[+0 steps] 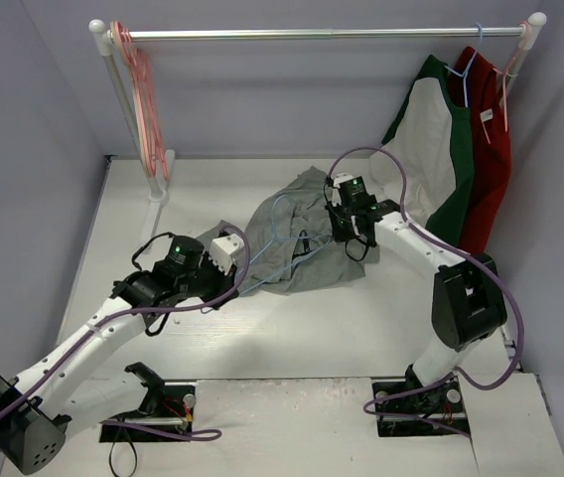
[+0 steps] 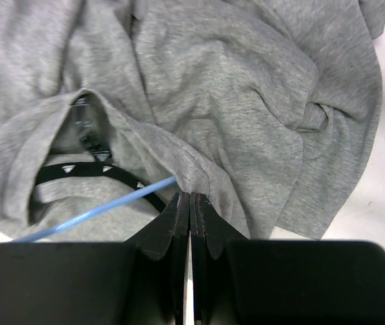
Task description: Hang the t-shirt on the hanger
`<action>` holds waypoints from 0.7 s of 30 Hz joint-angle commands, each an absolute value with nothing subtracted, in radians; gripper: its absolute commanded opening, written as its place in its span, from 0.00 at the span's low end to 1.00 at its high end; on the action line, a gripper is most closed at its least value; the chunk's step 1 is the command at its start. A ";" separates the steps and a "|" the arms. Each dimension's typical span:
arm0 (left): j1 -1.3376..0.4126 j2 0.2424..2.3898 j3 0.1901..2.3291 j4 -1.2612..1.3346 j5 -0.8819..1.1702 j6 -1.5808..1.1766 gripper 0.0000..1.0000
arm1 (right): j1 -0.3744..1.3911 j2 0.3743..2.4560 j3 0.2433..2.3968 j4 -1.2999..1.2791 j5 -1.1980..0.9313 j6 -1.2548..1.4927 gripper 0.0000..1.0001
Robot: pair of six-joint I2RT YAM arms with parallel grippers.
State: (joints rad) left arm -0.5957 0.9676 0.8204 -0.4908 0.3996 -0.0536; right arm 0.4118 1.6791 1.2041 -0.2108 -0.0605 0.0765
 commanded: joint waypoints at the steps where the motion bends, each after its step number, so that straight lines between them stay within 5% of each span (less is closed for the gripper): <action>1: -0.604 0.982 0.827 -0.371 0.422 -0.031 0.00 | 0.416 1.597 1.278 -0.242 -0.094 0.049 0.01; 21: -0.615 0.994 0.815 -0.210 0.577 -0.074 0.00 | 0.431 1.424 1.334 -0.291 -0.202 -0.155 0.00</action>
